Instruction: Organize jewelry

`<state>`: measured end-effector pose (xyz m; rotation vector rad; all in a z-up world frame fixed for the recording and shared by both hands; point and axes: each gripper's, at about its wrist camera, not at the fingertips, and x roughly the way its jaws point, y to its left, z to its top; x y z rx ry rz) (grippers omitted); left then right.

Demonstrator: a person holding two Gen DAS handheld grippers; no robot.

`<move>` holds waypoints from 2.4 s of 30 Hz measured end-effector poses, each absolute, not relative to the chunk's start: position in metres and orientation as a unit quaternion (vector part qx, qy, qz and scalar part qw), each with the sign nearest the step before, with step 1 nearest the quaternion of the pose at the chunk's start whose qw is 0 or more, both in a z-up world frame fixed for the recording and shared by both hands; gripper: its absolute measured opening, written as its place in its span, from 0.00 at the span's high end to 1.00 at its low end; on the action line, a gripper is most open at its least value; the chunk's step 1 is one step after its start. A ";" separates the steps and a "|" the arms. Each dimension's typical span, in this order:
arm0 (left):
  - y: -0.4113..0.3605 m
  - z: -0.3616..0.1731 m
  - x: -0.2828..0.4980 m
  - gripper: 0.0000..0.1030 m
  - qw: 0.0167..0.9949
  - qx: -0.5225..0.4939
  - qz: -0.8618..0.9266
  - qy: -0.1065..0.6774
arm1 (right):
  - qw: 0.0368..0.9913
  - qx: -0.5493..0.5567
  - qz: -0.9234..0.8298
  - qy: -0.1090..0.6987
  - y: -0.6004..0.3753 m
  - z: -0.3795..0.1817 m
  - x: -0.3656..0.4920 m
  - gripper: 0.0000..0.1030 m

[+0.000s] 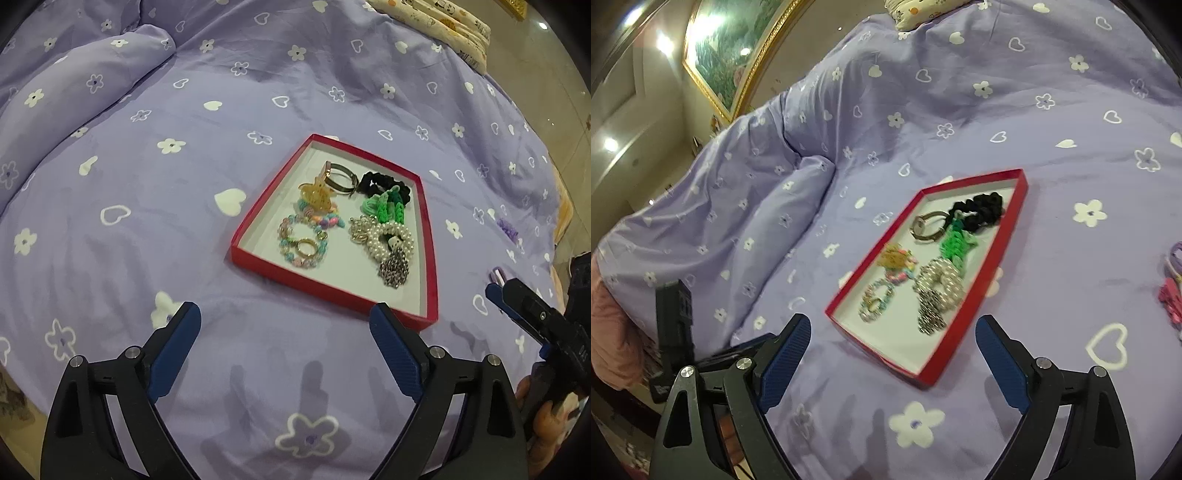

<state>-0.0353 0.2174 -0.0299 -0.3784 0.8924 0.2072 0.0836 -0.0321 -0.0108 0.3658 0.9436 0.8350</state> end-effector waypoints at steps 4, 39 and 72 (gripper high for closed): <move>0.214 -0.030 -0.043 0.09 0.880 -0.171 0.112 0.429 | 0.803 0.135 0.375 0.442 -0.032 -0.010 0.076 0.08; 0.182 -0.010 -0.076 0.00 0.900 -0.052 0.185 0.392 | 0.832 -0.011 0.347 0.433 -0.001 0.005 0.041 0.00; 0.169 0.000 -0.088 0.00 0.910 -0.042 0.199 0.360 | 0.846 0.000 0.354 0.398 -0.006 0.007 0.031 0.00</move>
